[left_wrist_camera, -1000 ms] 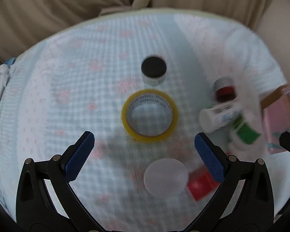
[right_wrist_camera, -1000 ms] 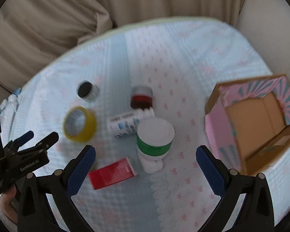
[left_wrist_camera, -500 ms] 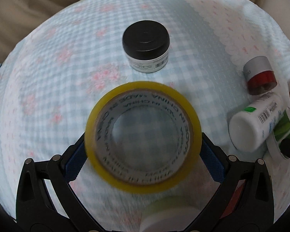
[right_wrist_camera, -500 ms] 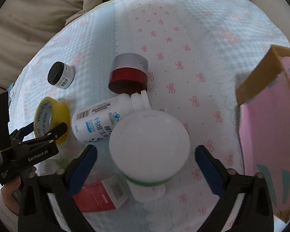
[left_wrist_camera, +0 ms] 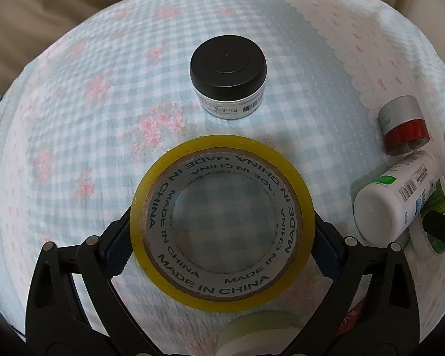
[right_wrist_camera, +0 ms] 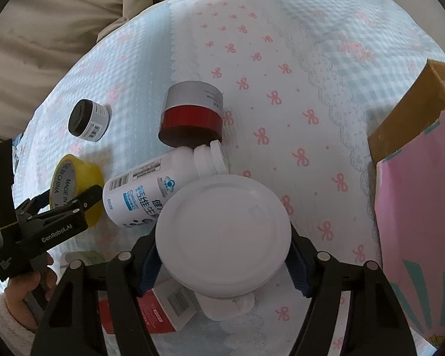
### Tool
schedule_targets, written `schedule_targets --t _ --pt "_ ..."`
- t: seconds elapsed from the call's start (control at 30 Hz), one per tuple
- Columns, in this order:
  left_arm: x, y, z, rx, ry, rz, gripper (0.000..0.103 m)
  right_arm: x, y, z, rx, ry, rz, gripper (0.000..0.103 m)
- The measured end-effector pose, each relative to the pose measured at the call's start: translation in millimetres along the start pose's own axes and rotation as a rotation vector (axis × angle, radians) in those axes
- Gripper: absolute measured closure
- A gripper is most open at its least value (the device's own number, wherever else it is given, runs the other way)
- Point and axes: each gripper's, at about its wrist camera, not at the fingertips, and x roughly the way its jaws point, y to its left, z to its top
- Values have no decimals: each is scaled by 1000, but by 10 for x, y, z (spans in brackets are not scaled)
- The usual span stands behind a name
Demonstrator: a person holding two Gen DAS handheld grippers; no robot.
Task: Organize rigid objects
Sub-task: 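Lift and carry the tape roll and jar toward the pink box with both tools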
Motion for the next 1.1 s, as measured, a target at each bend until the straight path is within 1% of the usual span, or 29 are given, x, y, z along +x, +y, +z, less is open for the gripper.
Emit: schedule_targets --t 0.1,0.23,0.37,0.43,0.5,0.57,0.67,0.8,0.83,0.9,0.97,1.1 --pt "-83 -2 -18 -4 -16 1 5 -3 15 -1 -8 -3 -4 36" --pt "-312 -10 -33 -4 -52 1 5 -72 29 -9 -4 -16 0 36" --pt "-588 0 -45 7 -90 4 5 -247 77 -29 -7 -49 1 36" --pt "-786 32 -52 0 -107 -8 5 -362 114 -40 -9 -68 5 36" --pt "-954 73 -49 -13 -123 -18 5 -531 177 -68 -18 -88 6 36" --pt "-1215 97 -54 -22 -137 -21 5 -703 242 -82 -23 -101 3 36" --pt "-1636 116 -47 -15 -151 -24 5 -1104 325 -127 -21 -112 21 36" --pt "-2218 102 -47 -8 -166 -31 5 -1511 379 -176 11 -70 95 36" --pt "-2313 126 -30 -11 -171 -39 5 -1625 383 -193 18 -63 107 36" --pt "-2535 84 -35 -19 -186 -64 5 -1864 405 -216 6 -66 91 36" --pt "-2731 11 -24 -19 -204 -79 5 -2098 376 -213 -1 -81 86 36" --pt "-3050 -227 0 -16 -234 -108 5 -2488 158 -136 31 -116 114 36"
